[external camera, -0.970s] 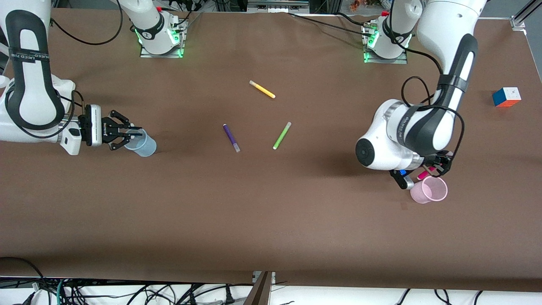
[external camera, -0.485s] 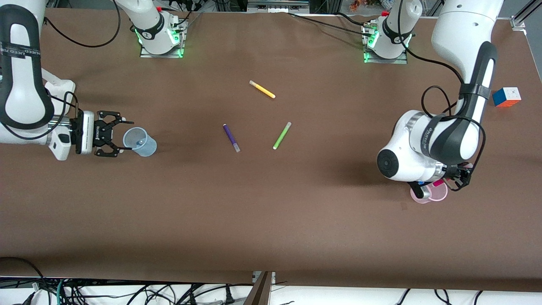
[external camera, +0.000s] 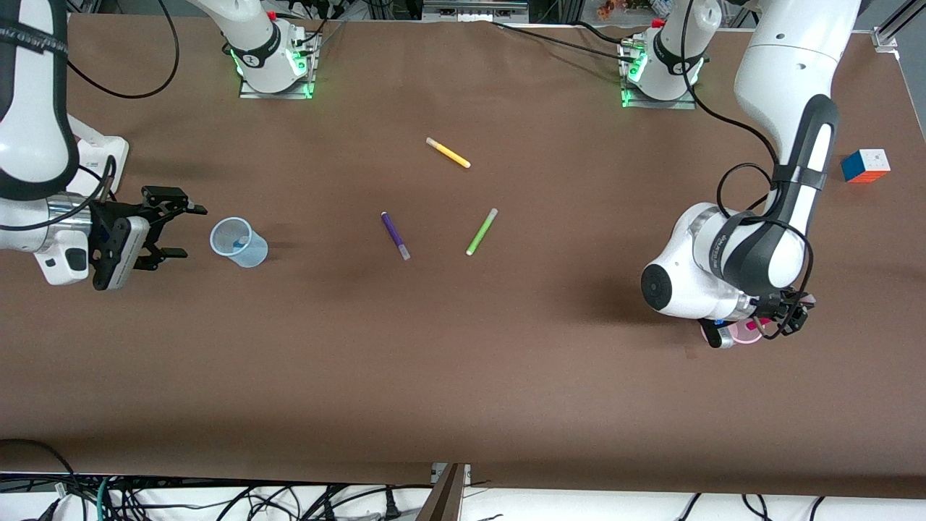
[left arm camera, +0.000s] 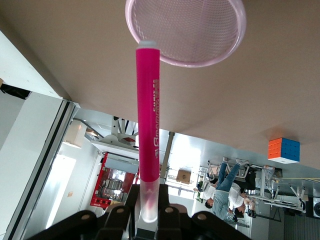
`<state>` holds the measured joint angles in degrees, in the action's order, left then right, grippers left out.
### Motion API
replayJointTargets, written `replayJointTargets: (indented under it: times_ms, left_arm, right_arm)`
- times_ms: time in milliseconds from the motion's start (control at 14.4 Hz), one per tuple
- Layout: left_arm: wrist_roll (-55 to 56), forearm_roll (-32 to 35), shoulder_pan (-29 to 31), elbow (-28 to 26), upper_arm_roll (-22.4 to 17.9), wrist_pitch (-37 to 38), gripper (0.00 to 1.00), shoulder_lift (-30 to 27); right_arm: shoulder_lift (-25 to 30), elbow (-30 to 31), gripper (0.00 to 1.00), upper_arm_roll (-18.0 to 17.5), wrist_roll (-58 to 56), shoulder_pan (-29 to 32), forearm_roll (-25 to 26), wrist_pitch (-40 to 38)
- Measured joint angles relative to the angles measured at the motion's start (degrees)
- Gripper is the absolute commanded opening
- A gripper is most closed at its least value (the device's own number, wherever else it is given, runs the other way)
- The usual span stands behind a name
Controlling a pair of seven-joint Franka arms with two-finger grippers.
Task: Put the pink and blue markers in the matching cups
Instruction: 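Lower the pink marker into the pink cup while the right gripper withdraws, then open the left gripper to release the pink marker and raise it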
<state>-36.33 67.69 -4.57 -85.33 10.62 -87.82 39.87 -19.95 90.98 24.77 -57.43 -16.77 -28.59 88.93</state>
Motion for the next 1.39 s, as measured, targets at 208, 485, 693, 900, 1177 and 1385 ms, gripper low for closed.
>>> replayJointTargets:
  times_ms: [208, 485, 693, 900, 1177, 1385]
  left_arm:
    - [-0.05, 0.06, 0.0, 0.0, 0.0, -0.64, 0.03, 0.84]
    - [-0.1, 0.06, 0.01, 0.01, 0.0, -0.91, 0.04, 1.62]
    - [-0.11, 0.06, 0.06, 0.0, -0.02, -1.68, 0.16, 2.51]
    - [-0.07, 0.06, 0.13, 0.01, -0.08, -2.02, 1.0, 3.04]
    - [-0.06, 0.06, 0.13, 0.05, -0.07, -2.03, 1.0, 3.05]
    - [0.06, 0.0, 0.14, 0.36, -0.07, -2.02, 1.0, 3.04]
  right_arm:
    - [-0.04, -1.37, 1.0, -0.03, 11.73, -1.06, 2.64, -1.07]
    - [-0.03, -4.68, 1.0, -0.01, 25.92, -2.0, 8.3, -5.03]
    - [0.06, -6.87, 1.0, -0.14, 36.5, -3.34, 11.32, -7.28]
    - [1.11, -7.2, 1.0, -2.37, 45.35, -2.94, 15.0, -7.72]
    - [6.26, -7.03, 1.0, -14.13, 52.65, 4.54, 22.34, -9.3]
    - [11.71, -5.02, 1.0, -18.4, 52.79, 8.67, 26.85, -9.61]
